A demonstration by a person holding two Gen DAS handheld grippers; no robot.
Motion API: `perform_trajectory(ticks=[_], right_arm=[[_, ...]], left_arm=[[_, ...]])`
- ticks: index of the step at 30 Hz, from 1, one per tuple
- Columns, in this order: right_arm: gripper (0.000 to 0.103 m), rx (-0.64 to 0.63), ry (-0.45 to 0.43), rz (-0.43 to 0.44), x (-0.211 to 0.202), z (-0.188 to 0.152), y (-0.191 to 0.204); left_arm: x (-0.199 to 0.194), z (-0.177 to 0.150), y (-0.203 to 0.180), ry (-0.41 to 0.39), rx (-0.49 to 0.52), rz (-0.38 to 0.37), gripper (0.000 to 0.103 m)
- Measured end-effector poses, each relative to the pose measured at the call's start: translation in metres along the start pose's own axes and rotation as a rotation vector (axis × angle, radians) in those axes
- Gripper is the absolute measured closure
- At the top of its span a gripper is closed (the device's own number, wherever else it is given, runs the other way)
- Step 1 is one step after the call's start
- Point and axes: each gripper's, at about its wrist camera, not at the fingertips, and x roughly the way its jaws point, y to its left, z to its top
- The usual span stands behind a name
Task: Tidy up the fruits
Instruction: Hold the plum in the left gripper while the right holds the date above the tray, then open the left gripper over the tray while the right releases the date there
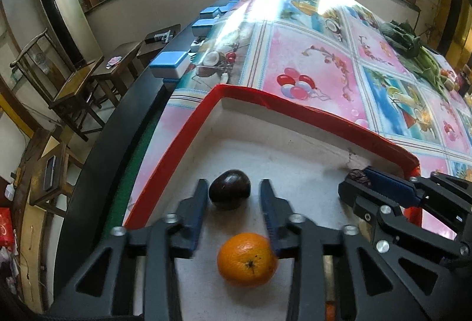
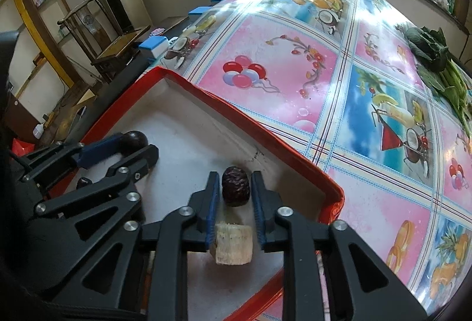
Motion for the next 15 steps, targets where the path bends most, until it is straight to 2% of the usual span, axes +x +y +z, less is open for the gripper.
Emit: perform_trajectory(ticks=[1, 2, 3, 4, 5, 7, 9, 10, 15], right_arm=[[0.073, 0.003, 0.001, -0.013, 0.0, 0.0, -0.001], [0.064, 0.012, 0.003, -0.024, -0.001, 0.0, -0.004], [0.056, 0.021, 0.003, -0.028, -0.002, -0.001, -0.007], [0.055, 0.033, -0.008, -0.006, -0.005, -0.002, -0.01], [0.049, 0.037, -0.015, -0.001, -0.008, -0.002, -0.012], [0.044, 0.038, -0.038, -0.011, -0.017, -0.004, -0.012], [0.036, 0.052, -0.062, -0.015, -0.029, -0.006, -0.014], [0.035, 0.068, -0.08, -0.011, -0.038, -0.01, -0.016], [0.034, 0.144, -0.146, 0.018, -0.076, -0.031, -0.021]], left_arm=[[0.0, 0.0, 0.002, -0.001, -0.005, 0.011, 0.051], [0.001, -0.001, 0.005, 0.0, -0.016, 0.019, 0.043], [0.001, -0.001, 0.01, 0.002, -0.035, 0.021, 0.039], [0.0, -0.002, 0.013, 0.001, -0.052, -0.001, 0.038], [-0.002, -0.002, 0.015, -0.003, -0.064, -0.013, 0.037], [-0.009, -0.003, 0.016, -0.019, -0.068, -0.013, 0.034], [-0.019, -0.005, 0.019, -0.035, -0.083, -0.016, 0.025], [-0.027, -0.006, 0.021, -0.049, -0.101, -0.025, 0.019], [-0.06, -0.014, 0.028, -0.065, -0.136, -0.119, 0.017]])
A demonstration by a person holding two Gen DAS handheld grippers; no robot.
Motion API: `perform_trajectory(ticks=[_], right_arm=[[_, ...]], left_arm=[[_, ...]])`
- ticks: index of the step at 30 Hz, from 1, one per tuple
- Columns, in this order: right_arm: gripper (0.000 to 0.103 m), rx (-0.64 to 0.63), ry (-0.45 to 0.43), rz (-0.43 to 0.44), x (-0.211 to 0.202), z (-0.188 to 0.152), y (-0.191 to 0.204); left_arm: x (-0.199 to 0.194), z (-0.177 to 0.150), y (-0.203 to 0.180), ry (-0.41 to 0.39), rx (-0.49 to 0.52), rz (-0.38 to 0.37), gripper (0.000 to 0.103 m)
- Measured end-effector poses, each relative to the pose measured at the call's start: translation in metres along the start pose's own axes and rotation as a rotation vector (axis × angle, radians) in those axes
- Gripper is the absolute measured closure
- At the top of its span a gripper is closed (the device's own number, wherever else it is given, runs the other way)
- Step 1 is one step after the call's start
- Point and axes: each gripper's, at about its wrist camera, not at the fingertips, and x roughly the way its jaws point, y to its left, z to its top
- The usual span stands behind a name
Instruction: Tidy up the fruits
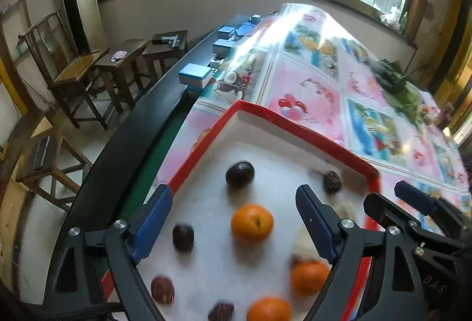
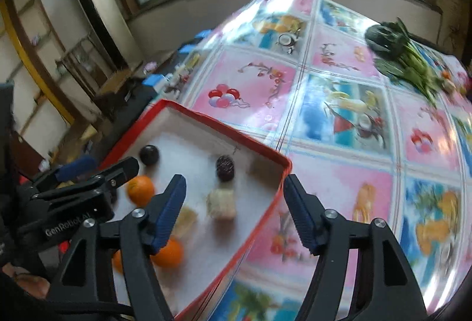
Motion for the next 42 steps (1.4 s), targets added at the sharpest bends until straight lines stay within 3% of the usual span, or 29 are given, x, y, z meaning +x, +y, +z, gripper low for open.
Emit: perform_trajectory(ticks=[5, 11, 17, 23, 27, 31, 38, 42], right_arm=[[0.033, 0.001, -0.053, 0.016, -0.039, -0.026, 0.012], [0.033, -0.048, -0.082, 0.006, -0.065, -0.053, 0.033], [0.033, -0.1, -0.109, 0.001, -0.082, -0.065, 0.043], [0.033, -0.145, -0.105, 0.033, -0.094, -0.077, 0.042], [0.033, -0.163, -0.101, 0.04, -0.106, -0.088, 0.033], [0.033, -0.162, -0.106, 0.055, -0.119, -0.095, 0.019], [0.033, -0.208, -0.103, 0.073, -0.127, -0.105, 0.014], [0.033, -0.232, -0.08, 0.099, -0.125, -0.115, 0.019]], left_arm=[[-0.037, -0.016, -0.001, -0.062, 0.032, -0.014, 0.017], [-0.063, -0.029, 0.002, -0.044, 0.052, -0.09, 0.017], [-0.088, -0.04, 0.01, -0.026, 0.044, -0.053, 0.017], [-0.106, -0.06, 0.003, -0.066, 0.073, 0.071, 0.017], [-0.117, -0.075, 0.0, -0.051, 0.028, 0.056, 0.017], [-0.126, -0.086, -0.006, -0.046, -0.02, 0.124, 0.017], [-0.128, -0.111, -0.024, -0.018, 0.033, 0.262, 0.017], [-0.129, -0.128, -0.029, -0.001, 0.038, 0.262, 0.017]])
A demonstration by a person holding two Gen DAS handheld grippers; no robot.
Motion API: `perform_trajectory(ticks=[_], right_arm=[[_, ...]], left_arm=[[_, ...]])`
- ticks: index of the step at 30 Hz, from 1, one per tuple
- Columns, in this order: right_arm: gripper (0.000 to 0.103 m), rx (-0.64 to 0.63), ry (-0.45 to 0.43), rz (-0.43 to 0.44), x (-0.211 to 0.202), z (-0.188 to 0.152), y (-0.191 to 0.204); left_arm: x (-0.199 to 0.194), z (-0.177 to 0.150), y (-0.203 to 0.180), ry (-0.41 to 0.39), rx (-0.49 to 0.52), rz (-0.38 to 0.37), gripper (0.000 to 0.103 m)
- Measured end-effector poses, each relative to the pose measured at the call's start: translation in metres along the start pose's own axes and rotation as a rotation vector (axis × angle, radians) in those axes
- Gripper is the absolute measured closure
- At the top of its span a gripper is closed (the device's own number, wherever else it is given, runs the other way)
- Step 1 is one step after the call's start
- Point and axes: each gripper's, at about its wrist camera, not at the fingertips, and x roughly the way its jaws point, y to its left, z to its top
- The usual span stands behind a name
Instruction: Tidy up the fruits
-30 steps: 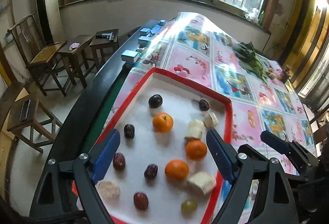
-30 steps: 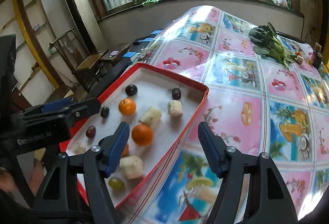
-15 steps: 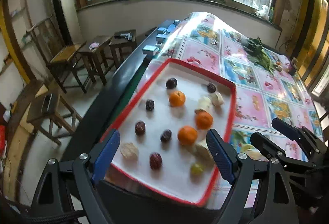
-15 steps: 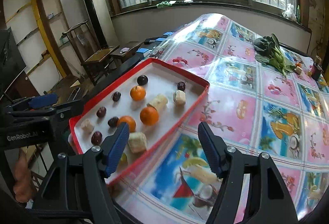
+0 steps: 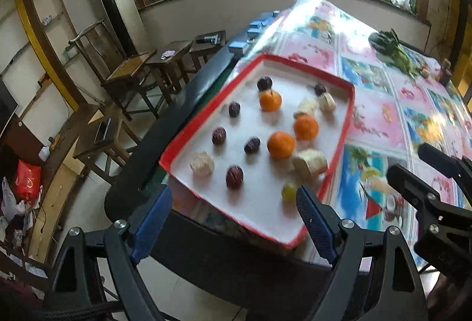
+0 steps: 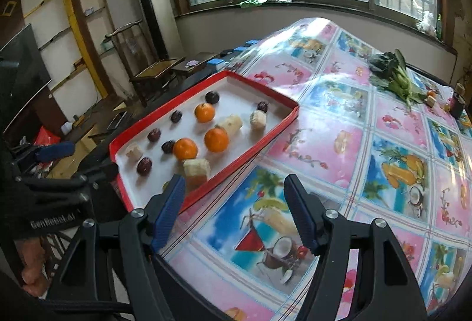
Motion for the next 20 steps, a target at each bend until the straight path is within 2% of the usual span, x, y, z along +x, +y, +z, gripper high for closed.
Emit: perform_trajectory(ticks=[5, 9, 13, 20], right_arm=[[0.033, -0.032, -0.012, 0.023, -0.007, -0.001, 0.011], [0.033, -0.047, -0.004, 0.021, -0.003, 0.005, 0.018], [0.033, -0.074, -0.004, 0.016, 0.004, 0.017, 0.027], [0.033, -0.098, -0.01, 0.023, 0.009, 0.025, 0.038]], left_arm=[[-0.009, -0.011, 0.0, 0.007, -0.018, -0.052, 0.017], [-0.012, -0.015, 0.005, 0.001, -0.045, -0.042, 0.017], [-0.014, -0.015, 0.016, -0.008, -0.082, -0.084, 0.017], [-0.021, -0.012, 0.024, -0.062, -0.104, -0.044, 0.019]])
